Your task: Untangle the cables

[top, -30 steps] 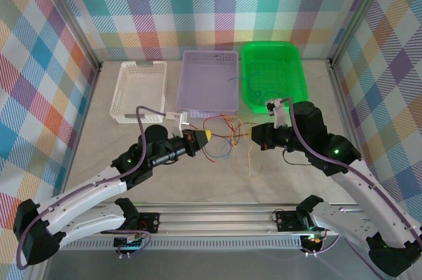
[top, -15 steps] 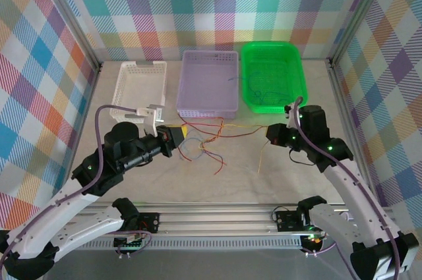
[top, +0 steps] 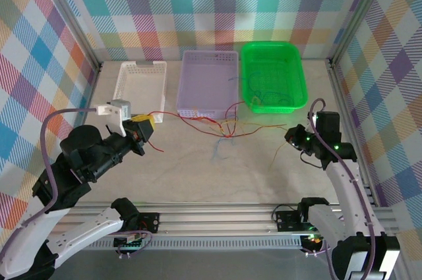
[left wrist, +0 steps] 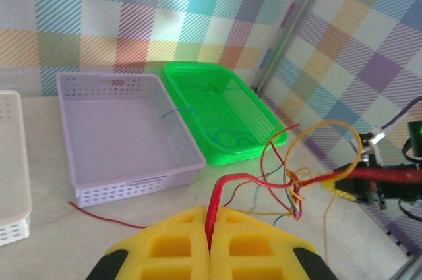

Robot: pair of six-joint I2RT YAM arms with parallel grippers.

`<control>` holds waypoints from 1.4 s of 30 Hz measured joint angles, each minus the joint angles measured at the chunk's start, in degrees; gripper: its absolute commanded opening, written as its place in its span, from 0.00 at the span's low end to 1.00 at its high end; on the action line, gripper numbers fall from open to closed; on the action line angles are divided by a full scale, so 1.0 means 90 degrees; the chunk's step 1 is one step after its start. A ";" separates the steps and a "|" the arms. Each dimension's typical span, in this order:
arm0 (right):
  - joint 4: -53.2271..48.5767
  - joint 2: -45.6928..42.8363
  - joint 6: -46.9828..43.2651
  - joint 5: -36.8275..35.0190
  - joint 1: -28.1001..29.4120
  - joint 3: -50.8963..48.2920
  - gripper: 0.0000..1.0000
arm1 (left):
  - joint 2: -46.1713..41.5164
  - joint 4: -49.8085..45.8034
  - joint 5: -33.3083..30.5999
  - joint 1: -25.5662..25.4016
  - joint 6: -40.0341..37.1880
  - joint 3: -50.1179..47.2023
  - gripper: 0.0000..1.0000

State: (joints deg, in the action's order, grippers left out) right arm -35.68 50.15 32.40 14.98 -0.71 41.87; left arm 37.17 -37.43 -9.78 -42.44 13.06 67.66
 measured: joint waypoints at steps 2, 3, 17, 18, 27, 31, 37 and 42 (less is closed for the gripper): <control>-0.0039 -0.0010 0.0022 -0.0007 -0.0168 -0.0010 0.00 | 0.0087 -0.0141 -0.0124 0.0000 -0.0134 0.0061 0.00; -0.0041 -0.0019 0.0029 0.0010 -0.0321 -0.0039 0.00 | 0.0143 -0.0223 -0.0199 0.0000 -0.0206 0.0114 0.00; -0.0053 0.0134 0.0330 0.0248 -0.1780 -0.0595 0.00 | 0.0537 -0.0906 -0.1904 0.0029 -0.0532 0.1124 0.00; -0.0056 0.0155 0.0333 0.0219 -0.1846 -0.0595 0.00 | 0.0539 -0.0908 -0.2028 0.0029 -0.0534 0.1180 0.00; 0.0034 0.0255 0.0323 0.0389 -0.1923 -0.0614 0.00 | 0.0712 -0.1175 -0.2135 0.0041 -0.0474 0.1358 0.00; 0.0056 0.0338 0.0136 0.0478 -0.1290 -0.0576 0.05 | 0.0794 -0.1151 -0.1875 0.0041 -0.0364 0.1362 0.00; 0.0061 0.0658 -0.0250 0.0291 0.0486 -0.0022 0.50 | 0.1149 -0.0913 -0.1426 0.0063 -0.0194 0.1365 0.00; 0.0452 0.0512 -0.0566 0.0095 0.1695 0.0328 0.71 | 0.1547 -0.0607 -0.0925 0.0066 0.0036 0.1430 0.00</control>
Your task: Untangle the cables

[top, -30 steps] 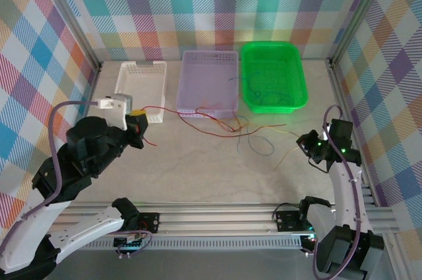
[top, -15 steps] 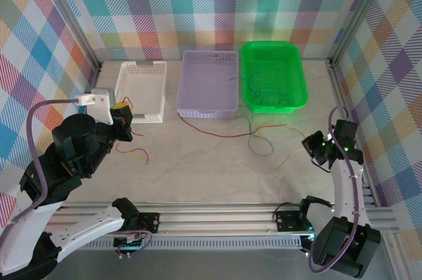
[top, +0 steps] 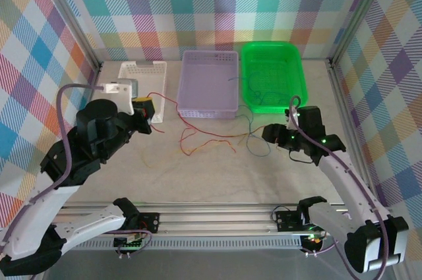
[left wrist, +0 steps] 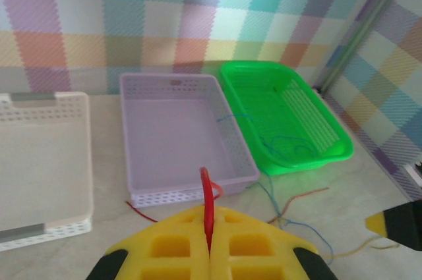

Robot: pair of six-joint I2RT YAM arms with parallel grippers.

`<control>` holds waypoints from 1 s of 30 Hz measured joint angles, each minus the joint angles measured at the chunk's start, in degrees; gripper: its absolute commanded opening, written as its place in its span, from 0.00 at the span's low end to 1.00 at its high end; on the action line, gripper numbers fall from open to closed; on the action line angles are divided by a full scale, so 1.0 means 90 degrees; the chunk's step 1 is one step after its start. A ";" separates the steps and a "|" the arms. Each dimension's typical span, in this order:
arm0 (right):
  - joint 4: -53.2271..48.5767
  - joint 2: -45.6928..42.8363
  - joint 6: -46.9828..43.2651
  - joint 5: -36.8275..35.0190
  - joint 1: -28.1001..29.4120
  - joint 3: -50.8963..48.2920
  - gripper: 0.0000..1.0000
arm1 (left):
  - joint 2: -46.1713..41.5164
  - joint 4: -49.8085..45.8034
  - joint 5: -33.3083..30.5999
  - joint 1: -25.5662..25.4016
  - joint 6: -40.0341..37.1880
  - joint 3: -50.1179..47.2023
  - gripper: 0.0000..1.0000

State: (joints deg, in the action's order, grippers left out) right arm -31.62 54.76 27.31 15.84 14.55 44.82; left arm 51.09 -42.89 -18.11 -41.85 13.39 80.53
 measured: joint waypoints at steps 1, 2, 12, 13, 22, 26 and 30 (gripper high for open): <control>0.0104 -0.0039 -0.0056 0.0002 0.0114 0.0019 0.72 | 0.0063 0.0056 0.0083 0.0000 0.0041 0.0015 0.00; 0.0243 -0.0063 -0.0107 0.0010 0.0233 0.0046 0.73 | 0.0151 0.0129 0.0177 0.0000 0.0085 0.0022 0.00; 0.1154 0.0534 -0.0362 -0.0051 0.1438 0.0223 0.77 | 0.0619 0.0665 0.0561 0.0000 0.0197 0.0112 0.00; 0.1175 0.0544 -0.0374 -0.0095 0.1435 0.0223 0.77 | 0.0673 0.0741 0.0554 0.0000 0.0165 0.0148 0.00; 0.1523 -0.0085 -0.0323 -0.0850 0.1435 0.0138 0.82 | 0.2074 0.2198 0.0525 0.0299 -0.0602 0.0495 0.00; 0.1316 0.0007 -0.0245 -0.1268 0.1435 0.0321 0.83 | 0.3177 0.2786 0.0753 0.0780 -0.0755 0.0894 0.00; 0.0925 0.0595 -0.0262 -0.1647 0.1435 0.1078 0.83 | 0.4209 0.2956 0.0896 0.1175 -0.0772 0.1569 0.00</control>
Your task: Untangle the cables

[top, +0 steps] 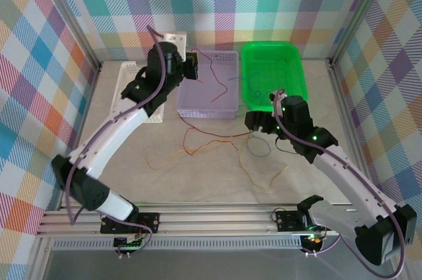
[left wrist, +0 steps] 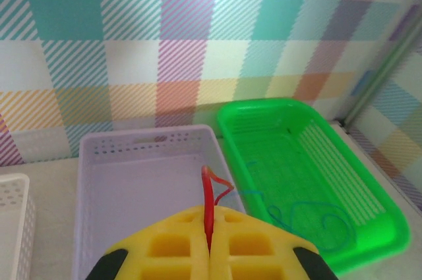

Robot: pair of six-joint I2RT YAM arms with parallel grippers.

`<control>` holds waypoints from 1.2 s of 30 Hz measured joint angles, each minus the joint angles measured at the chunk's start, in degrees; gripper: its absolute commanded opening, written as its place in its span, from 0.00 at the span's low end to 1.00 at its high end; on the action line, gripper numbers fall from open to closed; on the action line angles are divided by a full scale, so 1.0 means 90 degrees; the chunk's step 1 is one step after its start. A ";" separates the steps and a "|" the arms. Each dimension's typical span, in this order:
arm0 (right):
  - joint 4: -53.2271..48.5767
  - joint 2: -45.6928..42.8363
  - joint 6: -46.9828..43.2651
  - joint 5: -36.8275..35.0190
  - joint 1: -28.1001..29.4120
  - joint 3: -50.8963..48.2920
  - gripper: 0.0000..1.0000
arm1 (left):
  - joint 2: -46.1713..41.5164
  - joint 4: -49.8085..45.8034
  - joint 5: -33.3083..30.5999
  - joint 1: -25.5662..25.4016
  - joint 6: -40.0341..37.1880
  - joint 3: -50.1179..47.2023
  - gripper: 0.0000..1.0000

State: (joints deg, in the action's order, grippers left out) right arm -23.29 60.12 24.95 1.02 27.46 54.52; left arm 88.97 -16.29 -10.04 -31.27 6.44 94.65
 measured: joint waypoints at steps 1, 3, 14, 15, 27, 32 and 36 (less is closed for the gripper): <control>-0.0073 0.0160 -0.0029 -0.0083 0.0000 0.0199 0.83 | 0.0189 -0.0002 0.0002 0.0049 -0.0010 0.0165 0.00; -0.0221 0.0602 -0.0158 -0.0289 0.0000 0.0719 0.83 | 0.0619 -0.0005 0.0012 0.0129 -0.0044 0.0610 0.00; -0.0852 0.3650 -0.1326 -0.1265 0.0000 0.3412 0.78 | 0.2518 -0.0049 0.0163 0.0330 -0.0078 0.1513 0.00; -0.0911 0.3934 -0.1411 -0.1333 -0.0010 0.3662 0.76 | 0.2696 -0.0070 0.0187 0.0357 -0.0051 0.1523 0.00; -0.1285 0.6091 -0.1702 -0.0886 -0.0746 0.5408 0.64 | 0.3874 -0.0345 0.0493 0.0549 0.0335 0.1989 0.00; -0.1338 0.6664 -0.1705 -0.0612 -0.0935 0.5887 0.64 | 0.4257 -0.0359 0.0576 0.0629 0.0410 0.2110 0.13; -0.1350 0.6904 -0.1705 -0.0335 -0.0937 0.6154 0.63 | 0.4573 -0.0413 0.0712 0.0634 0.0515 0.2176 0.35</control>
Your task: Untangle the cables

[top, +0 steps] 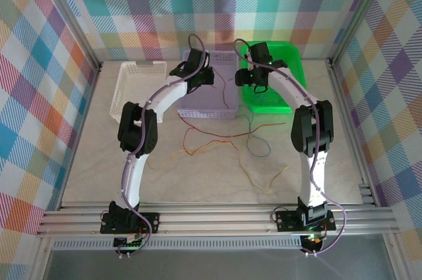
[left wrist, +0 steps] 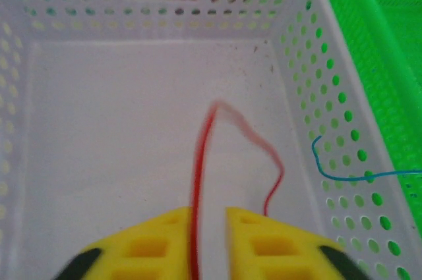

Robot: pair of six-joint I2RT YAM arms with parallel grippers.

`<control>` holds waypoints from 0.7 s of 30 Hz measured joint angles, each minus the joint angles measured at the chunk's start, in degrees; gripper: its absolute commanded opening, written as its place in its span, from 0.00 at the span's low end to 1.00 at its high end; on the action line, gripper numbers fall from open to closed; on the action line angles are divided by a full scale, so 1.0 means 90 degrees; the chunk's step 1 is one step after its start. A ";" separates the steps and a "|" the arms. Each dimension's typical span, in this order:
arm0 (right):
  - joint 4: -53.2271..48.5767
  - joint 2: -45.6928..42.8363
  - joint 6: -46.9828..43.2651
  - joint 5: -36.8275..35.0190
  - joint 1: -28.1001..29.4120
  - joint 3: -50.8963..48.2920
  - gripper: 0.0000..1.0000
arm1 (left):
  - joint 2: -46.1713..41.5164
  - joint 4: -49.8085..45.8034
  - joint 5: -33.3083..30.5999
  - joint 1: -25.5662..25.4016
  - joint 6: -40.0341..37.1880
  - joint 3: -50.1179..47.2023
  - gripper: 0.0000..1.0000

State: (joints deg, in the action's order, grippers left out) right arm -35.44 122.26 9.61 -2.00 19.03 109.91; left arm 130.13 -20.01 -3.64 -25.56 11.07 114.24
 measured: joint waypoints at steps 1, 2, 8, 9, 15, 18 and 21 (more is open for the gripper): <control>0.0007 0.0036 -0.0002 0.0049 -0.0002 0.0036 0.62 | 0.0056 -0.0007 0.0029 0.0002 0.0000 0.0002 0.41; 0.0022 0.0078 0.0000 0.0100 -0.0007 0.0068 0.60 | 0.0107 -0.0039 0.0070 0.0005 0.0032 0.0002 0.48; 0.0163 0.0294 0.0039 0.0328 -0.0075 0.0087 0.56 | 0.0253 -0.0109 0.0294 0.0029 0.0112 0.0002 0.75; 0.0197 0.0330 0.0044 0.0350 -0.0095 0.0087 0.54 | 0.0257 -0.0107 0.0342 0.0029 0.0136 0.0002 0.78; 0.0325 0.0483 0.0053 0.0376 -0.0163 0.0090 0.43 | 0.0257 -0.0087 0.0595 0.0029 0.0172 0.0002 0.83; 0.0364 0.0559 0.0051 0.0396 -0.0182 0.0095 0.36 | 0.0257 -0.0073 0.0712 0.0029 0.0177 0.0002 0.84; 0.0427 0.0602 0.0061 0.0466 -0.0192 0.0095 0.32 | 0.0257 -0.0061 0.0818 0.0029 0.0202 0.0002 0.84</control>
State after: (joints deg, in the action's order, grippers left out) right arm -31.59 127.68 10.15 2.20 17.30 110.76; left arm 132.44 -20.56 3.73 -25.30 12.88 114.26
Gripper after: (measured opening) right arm 0.342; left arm 0.841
